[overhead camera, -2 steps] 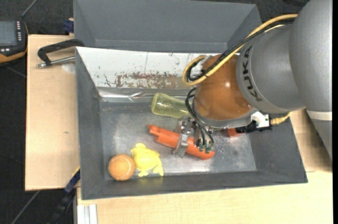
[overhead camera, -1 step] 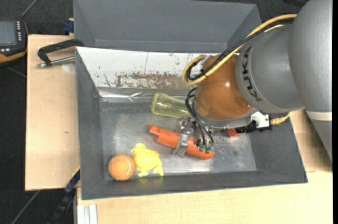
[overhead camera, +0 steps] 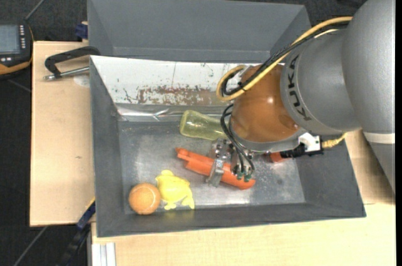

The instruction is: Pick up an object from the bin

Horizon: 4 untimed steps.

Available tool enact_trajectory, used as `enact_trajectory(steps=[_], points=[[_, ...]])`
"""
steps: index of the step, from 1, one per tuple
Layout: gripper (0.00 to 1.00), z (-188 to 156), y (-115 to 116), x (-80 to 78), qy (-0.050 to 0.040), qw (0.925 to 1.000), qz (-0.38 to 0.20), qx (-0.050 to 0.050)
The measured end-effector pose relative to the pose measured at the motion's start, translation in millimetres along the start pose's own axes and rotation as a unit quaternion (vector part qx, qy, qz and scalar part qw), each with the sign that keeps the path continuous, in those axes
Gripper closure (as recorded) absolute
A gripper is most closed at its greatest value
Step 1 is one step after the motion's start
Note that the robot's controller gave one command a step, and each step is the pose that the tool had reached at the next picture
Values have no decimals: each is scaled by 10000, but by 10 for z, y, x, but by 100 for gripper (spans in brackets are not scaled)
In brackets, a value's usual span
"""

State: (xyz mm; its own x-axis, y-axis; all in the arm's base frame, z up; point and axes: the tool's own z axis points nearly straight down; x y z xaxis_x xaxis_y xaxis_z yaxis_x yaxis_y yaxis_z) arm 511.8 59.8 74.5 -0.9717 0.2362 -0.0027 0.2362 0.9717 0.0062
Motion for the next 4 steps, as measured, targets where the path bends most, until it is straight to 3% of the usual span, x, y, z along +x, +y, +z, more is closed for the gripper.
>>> enact_trajectory(steps=[4], points=[[100, 43, 38, 1, -2, 10000, 6, -8]])
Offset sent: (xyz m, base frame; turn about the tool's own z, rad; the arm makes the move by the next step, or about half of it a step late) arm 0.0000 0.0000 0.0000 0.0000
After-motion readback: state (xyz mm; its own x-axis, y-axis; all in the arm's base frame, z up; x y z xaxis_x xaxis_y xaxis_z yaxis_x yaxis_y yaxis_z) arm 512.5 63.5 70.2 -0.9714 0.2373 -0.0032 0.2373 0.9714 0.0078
